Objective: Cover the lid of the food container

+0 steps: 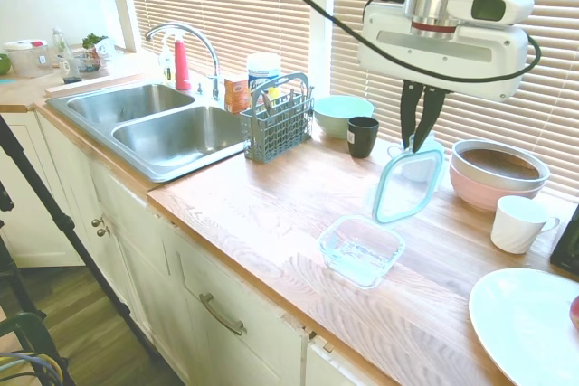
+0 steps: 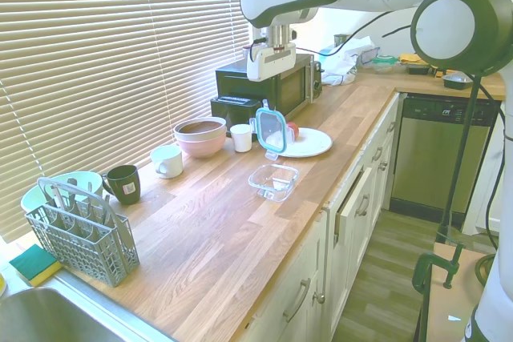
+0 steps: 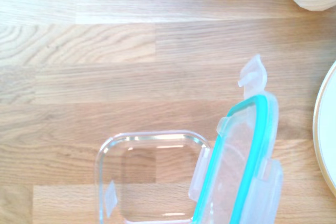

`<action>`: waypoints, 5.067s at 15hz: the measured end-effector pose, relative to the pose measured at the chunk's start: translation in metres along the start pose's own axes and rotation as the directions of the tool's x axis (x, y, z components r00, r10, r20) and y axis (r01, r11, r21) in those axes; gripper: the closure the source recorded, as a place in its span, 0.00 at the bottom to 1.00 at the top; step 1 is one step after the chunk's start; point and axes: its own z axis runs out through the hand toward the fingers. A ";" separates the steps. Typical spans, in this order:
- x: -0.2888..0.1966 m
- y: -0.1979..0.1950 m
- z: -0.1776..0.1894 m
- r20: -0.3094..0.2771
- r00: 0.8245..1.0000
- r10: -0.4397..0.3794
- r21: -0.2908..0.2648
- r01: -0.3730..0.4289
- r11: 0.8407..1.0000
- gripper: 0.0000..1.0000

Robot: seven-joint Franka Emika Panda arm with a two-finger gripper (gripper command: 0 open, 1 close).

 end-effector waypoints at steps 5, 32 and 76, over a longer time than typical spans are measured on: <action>0.001 0.008 0.002 0.009 0.998 -0.058 -0.048 0.058 0.997 1.00; -0.009 -0.008 0.031 0.038 0.953 -0.301 -0.275 0.300 0.914 1.00; -0.147 -0.131 0.143 0.034 0.899 -0.437 -0.397 0.414 0.819 1.00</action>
